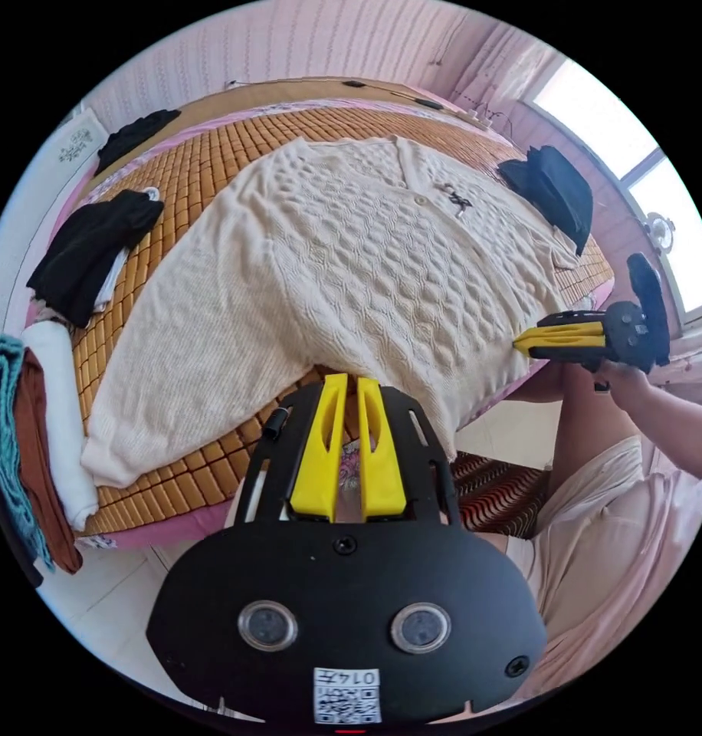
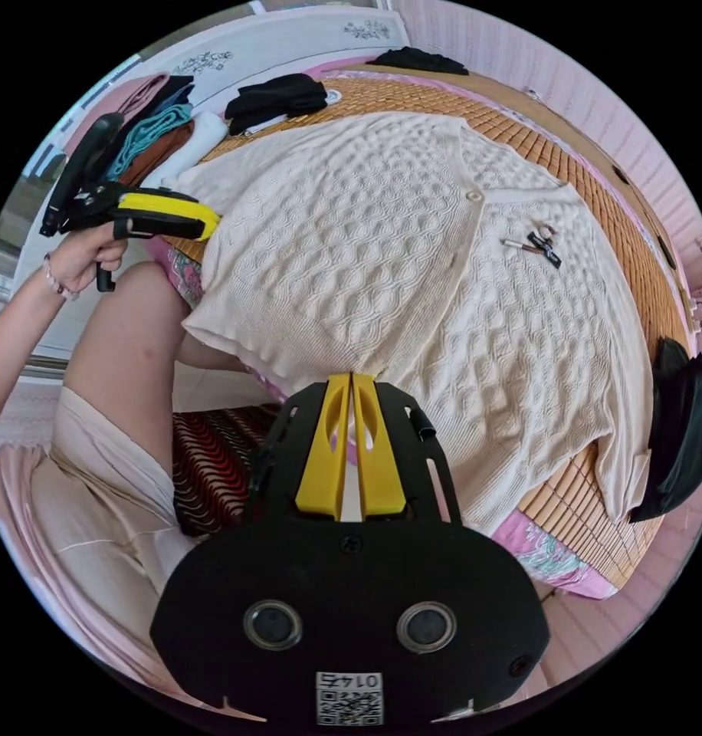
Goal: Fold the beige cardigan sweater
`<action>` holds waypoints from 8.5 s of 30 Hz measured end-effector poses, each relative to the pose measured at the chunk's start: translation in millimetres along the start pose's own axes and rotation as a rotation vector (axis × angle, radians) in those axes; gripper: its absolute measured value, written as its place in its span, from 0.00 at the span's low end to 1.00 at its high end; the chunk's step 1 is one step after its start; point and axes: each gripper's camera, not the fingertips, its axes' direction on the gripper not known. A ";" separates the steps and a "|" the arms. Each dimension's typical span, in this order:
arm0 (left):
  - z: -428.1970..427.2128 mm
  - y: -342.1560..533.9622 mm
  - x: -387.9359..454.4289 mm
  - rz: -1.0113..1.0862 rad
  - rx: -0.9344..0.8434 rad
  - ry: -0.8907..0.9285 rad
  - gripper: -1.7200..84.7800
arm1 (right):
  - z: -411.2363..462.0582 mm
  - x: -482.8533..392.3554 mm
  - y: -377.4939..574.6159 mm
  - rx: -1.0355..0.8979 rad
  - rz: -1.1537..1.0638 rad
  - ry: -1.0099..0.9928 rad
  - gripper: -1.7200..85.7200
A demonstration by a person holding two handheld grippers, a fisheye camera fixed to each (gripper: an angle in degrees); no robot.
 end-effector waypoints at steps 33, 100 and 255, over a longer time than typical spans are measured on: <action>-34.7 197.4 -242.4 -0.889 0.215 -0.183 0.07 | -60.0 -91.6 -136.2 0.116 -0.203 -0.011 0.01; 179.2 -256.4 362.1 0.674 0.068 0.226 0.05 | 0.4 332.0 215.4 0.351 0.962 0.273 0.11; -94.1 88.0 -60.4 0.007 1.003 0.384 0.09 | -153.1 6.4 -104.8 0.732 -0.039 -0.191 0.03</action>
